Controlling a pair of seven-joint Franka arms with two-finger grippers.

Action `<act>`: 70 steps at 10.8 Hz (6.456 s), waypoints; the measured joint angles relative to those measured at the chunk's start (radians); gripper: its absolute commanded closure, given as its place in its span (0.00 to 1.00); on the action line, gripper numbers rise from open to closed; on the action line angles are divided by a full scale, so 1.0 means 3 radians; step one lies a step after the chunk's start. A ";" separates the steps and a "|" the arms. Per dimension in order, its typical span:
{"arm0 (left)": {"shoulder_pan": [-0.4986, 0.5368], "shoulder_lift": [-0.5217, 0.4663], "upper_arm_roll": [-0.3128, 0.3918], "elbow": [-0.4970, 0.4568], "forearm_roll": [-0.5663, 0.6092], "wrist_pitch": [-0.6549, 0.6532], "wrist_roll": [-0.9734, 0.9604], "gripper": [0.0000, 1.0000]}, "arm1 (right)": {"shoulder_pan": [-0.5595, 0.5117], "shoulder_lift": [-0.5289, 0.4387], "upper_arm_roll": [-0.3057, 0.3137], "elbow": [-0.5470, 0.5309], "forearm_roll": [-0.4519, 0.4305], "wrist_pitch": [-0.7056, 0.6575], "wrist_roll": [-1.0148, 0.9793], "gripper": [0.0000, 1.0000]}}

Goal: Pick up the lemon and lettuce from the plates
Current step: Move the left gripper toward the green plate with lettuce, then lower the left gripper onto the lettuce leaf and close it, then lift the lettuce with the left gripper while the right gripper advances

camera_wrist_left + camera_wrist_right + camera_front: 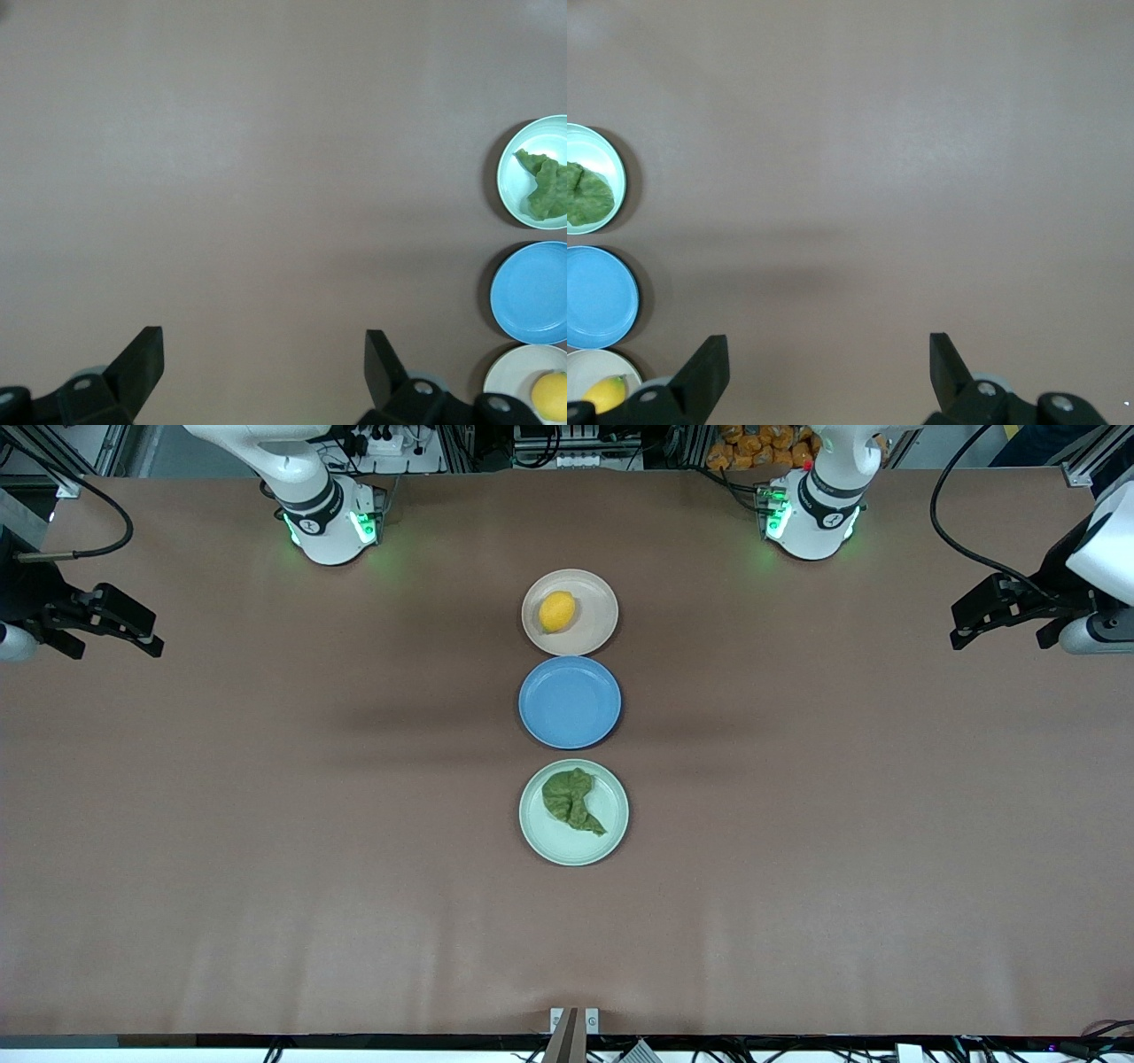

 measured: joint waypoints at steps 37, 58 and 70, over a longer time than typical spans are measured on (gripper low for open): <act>-0.2153 0.2625 0.0169 -0.0250 0.0404 0.3661 0.0013 0.27 | 0.0005 0.0044 0.0004 -0.0068 0.0001 -0.0008 -0.0003 0.00; -0.2379 0.2777 0.0323 -0.0141 0.0413 0.3668 -0.0267 1.00 | 0.0013 0.0423 0.0005 -0.0712 0.0289 0.0076 -0.0002 0.00; -0.1384 0.1777 0.0454 -0.0058 0.0420 0.1909 0.0590 1.00 | 0.0242 0.0628 0.0021 -0.0862 0.0692 -0.0003 0.0020 0.00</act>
